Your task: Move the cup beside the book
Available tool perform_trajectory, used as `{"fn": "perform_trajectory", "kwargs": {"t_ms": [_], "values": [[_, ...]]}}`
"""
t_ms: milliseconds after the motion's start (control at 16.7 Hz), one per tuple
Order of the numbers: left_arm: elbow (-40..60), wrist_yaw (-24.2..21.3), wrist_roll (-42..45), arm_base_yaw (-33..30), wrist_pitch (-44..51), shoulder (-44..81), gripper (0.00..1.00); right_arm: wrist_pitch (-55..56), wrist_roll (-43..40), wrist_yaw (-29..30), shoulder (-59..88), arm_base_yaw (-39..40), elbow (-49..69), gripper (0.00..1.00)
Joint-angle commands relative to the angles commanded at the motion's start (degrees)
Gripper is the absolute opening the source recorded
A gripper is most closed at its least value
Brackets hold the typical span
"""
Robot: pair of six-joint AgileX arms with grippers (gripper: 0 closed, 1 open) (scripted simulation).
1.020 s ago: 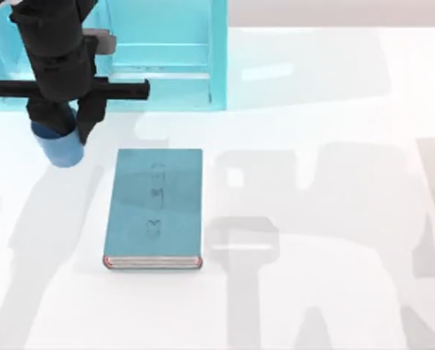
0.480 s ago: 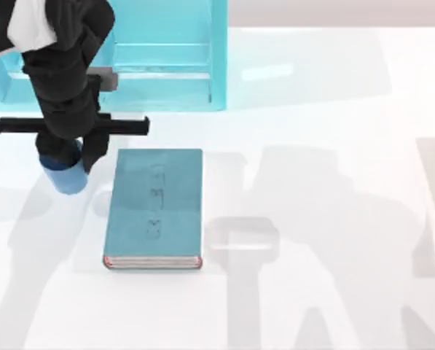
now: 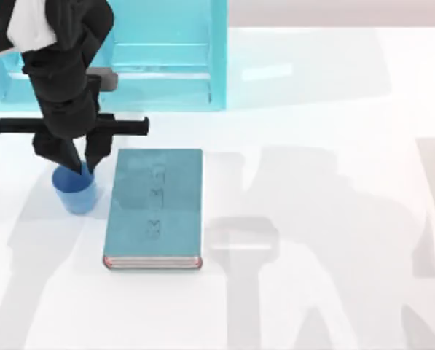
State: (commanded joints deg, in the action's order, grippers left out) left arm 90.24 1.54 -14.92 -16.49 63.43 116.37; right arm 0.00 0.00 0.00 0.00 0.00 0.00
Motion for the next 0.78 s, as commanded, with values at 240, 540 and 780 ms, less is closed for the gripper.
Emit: {"fn": "perform_trajectory", "kwargs": {"t_ms": [240, 540, 780], "values": [[0.00, 0.00, 0.00, 0.00, 0.00, 0.00, 0.75, 0.00, 0.00, 0.00, 0.00, 0.00, 0.00, 1.00], [0.00, 0.00, 0.00, 0.00, 0.00, 0.00, 1.00, 0.00, 0.00, 0.00, 0.00, 0.00, 0.00, 1.00], [0.00, 0.00, 0.00, 0.00, 0.00, 0.00, 1.00, 0.00, 0.00, 0.00, 0.00, 0.00, 0.00, 1.00]]}}
